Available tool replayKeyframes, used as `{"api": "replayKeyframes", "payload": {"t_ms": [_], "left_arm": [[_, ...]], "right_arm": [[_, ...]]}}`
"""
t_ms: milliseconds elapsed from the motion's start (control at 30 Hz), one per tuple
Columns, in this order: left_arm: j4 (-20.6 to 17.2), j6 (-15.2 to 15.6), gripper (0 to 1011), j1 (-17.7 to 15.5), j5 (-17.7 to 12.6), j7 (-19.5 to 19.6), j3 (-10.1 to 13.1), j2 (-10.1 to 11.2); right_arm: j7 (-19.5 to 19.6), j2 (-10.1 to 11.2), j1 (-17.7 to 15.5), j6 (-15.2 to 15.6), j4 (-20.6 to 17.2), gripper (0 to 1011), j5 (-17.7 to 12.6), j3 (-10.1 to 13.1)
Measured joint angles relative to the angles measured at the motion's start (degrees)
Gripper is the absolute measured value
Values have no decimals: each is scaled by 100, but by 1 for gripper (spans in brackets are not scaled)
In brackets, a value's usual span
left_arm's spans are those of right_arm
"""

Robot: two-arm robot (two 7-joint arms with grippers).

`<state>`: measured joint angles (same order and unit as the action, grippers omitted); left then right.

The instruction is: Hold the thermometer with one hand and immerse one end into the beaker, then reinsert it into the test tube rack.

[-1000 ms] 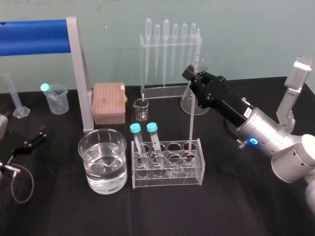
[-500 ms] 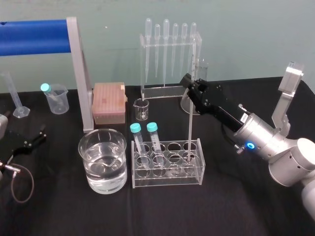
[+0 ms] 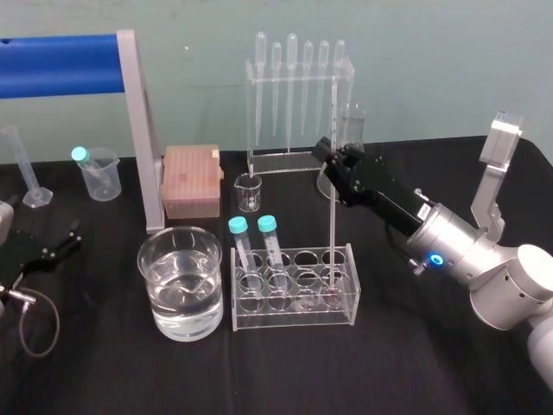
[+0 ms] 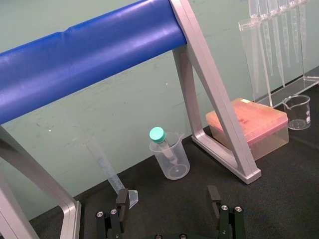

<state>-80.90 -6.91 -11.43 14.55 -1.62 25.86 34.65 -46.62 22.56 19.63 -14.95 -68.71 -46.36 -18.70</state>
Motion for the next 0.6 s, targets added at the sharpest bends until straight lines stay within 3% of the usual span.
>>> {"api": "replayKeyframes", "payload": {"t_ms": [600], "left_arm": [[0, 0, 1008, 0, 0, 0, 0, 0]], "right_arm": [[53, 11, 9, 25, 1, 56, 45, -13]]}}
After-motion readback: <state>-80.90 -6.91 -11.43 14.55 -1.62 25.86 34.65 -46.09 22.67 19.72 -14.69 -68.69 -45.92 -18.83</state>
